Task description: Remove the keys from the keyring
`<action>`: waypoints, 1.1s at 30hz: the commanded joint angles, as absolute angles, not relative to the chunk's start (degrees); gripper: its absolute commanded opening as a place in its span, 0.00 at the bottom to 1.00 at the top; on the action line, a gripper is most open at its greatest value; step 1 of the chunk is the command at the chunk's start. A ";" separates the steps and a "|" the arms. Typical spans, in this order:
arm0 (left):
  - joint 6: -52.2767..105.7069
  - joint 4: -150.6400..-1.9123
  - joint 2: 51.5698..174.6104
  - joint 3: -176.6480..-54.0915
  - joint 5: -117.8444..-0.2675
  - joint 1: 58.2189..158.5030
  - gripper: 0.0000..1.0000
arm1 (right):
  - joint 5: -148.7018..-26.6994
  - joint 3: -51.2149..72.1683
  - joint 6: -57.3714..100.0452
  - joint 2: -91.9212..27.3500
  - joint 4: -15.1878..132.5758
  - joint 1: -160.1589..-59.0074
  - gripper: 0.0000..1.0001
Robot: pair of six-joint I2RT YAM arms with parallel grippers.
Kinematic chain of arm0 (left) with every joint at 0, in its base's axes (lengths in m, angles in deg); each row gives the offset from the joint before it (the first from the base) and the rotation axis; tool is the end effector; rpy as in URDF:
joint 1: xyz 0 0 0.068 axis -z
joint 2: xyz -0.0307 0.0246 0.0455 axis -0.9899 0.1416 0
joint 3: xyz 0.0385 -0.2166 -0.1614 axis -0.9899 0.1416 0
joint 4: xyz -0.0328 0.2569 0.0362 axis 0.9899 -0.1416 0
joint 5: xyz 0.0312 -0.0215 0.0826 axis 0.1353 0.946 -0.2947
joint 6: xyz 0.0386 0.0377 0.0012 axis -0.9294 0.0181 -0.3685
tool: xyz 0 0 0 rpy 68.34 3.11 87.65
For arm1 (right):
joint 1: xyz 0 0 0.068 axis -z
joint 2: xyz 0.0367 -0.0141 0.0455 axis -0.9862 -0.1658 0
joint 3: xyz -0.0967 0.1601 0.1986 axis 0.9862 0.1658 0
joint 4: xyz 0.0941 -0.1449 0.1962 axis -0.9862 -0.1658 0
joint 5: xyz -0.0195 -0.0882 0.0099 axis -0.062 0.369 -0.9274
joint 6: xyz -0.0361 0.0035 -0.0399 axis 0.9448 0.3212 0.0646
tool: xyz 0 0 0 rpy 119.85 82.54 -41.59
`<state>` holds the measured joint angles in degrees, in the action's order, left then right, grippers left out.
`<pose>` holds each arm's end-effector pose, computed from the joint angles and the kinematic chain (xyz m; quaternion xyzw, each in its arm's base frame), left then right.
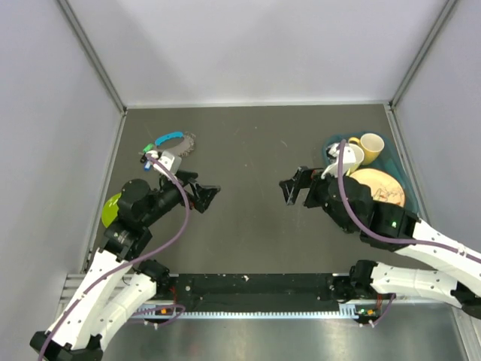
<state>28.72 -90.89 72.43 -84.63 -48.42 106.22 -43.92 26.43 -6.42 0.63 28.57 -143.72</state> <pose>0.1288 -0.0709 0.3411 0.1783 0.7185 -0.3301 0.5856 0.0948 0.1415 0.3840 -0.0179 0.7953 0.2489 0.5525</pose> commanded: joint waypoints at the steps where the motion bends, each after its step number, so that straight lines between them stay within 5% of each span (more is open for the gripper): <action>1: 26.83 -91.30 72.93 -86.18 -55.09 106.30 0.99 | -45.78 28.54 -5.69 3.35 30.81 -144.26 0.99; 14: 26.65 -102.63 88.45 -97.76 -83.03 103.50 0.96 | -46.75 32.85 -4.02 8.89 31.25 -144.18 0.99; 29: 37.37 -101.76 125.56 -117.02 -70.67 77.93 0.59 | -60.10 35.40 0.11 12.58 34.24 -144.18 0.99; 33: 35.44 -101.49 133.82 -120.80 -69.59 75.53 0.56 | -63.62 36.45 1.96 14.68 35.99 -144.26 0.98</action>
<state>35.01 -102.56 128.27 -116.39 -72.42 77.83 -58.63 35.92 -0.86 12.22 31.98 -143.72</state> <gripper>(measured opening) 0.573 0.988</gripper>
